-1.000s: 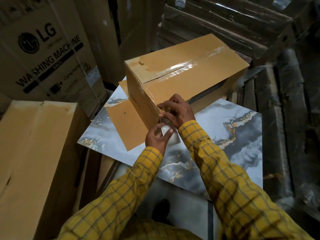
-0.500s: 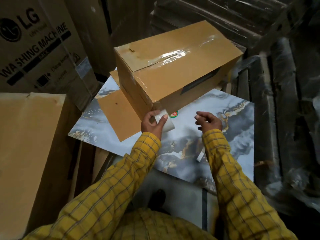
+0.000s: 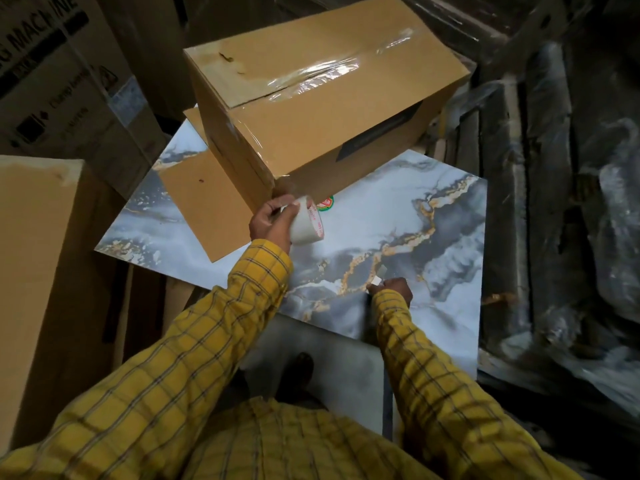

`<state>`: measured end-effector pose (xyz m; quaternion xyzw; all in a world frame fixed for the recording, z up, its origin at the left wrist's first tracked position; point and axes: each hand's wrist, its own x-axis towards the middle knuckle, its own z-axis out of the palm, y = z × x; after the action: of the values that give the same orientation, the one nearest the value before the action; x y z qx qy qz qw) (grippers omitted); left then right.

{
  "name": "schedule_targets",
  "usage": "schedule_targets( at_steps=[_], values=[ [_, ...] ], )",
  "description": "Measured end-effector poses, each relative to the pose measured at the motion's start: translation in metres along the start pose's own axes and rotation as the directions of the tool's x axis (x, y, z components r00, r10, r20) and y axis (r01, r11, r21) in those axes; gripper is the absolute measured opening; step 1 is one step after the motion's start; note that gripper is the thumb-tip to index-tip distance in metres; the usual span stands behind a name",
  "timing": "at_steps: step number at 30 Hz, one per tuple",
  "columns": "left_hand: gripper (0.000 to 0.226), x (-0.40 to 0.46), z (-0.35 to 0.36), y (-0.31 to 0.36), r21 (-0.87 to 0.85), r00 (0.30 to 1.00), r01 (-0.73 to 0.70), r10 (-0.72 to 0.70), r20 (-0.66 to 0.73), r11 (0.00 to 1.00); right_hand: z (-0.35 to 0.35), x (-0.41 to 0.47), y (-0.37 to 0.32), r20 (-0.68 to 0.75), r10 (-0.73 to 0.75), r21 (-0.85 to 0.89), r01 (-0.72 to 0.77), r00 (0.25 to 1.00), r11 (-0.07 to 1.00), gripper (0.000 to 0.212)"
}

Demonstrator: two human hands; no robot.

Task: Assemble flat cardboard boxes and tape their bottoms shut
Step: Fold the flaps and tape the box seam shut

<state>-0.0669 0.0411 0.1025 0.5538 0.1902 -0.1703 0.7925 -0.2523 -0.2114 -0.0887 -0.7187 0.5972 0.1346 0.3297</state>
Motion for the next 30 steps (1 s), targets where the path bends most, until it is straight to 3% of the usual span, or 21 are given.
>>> schedule_targets(
  at_steps=[2, 4, 6, 8, 11, 15, 18, 23, 26, 30],
  values=[
    [0.011, 0.001, -0.002, -0.001, -0.006, 1.0, -0.006, 0.006, 0.004, 1.0, 0.006, -0.008, -0.009, 0.073, -0.041, 0.017, 0.04, 0.996, 0.999, 0.039],
    [0.009, 0.001, -0.005, 0.0, 0.002, 1.0, -0.02, 0.02, 0.012, 1.0, -0.002, -0.044, -0.035, 0.069, -0.064, 0.066, 0.059, 0.996, 0.996, 0.03],
    [0.01, 0.0, -0.01, 0.0, 0.035, 0.999, -0.034, 0.034, 0.006, 0.999, -0.012, -0.075, -0.063, -0.029, -0.127, 0.177, 0.13, 0.991, 0.976, 0.011],
    [0.011, -0.002, -0.017, 0.0, 0.085, 0.998, -0.07, 0.07, 0.003, 0.994, -0.025, -0.1, -0.093, -0.163, -0.307, 0.28, 0.342, 0.938, 0.897, 0.012],
    [0.01, -0.004, -0.028, -0.001, 0.162, 0.992, -0.13, 0.127, 0.028, 0.978, -0.053, -0.139, -0.138, -0.282, -0.666, 0.306, 0.722, 0.691, 0.62, 0.021],
    [0.011, -0.006, -0.033, 0.007, 0.192, 0.994, -0.105, 0.095, 0.06, 0.976, -0.085, -0.187, -0.2, -0.234, -0.905, 0.192, 0.929, 0.355, 0.315, 0.006],
    [0.013, -0.008, -0.036, 0.012, 0.169, 0.993, -0.068, 0.05, 0.107, 0.983, -0.08, -0.189, -0.228, -0.162, -0.972, -0.038, 0.983, 0.172, 0.181, 0.01],
    [0.014, -0.012, -0.039, 0.013, 0.182, 0.991, -0.094, 0.075, 0.108, 0.979, -0.07, -0.189, -0.244, -0.065, -0.997, -0.244, 0.97, -0.03, -0.013, 0.007],
    [0.014, -0.013, -0.039, 0.014, 0.197, 0.989, -0.133, 0.118, 0.085, 0.971, -0.064, -0.191, -0.245, -0.036, -0.996, -0.377, 0.924, -0.078, -0.058, 0.016],
    [0.018, -0.012, -0.036, 0.016, 0.147, 0.995, -0.061, 0.049, 0.086, 0.987, -0.056, -0.187, -0.245, 0.004, -0.995, -0.456, 0.886, -0.095, -0.087, 0.031]
  ],
)
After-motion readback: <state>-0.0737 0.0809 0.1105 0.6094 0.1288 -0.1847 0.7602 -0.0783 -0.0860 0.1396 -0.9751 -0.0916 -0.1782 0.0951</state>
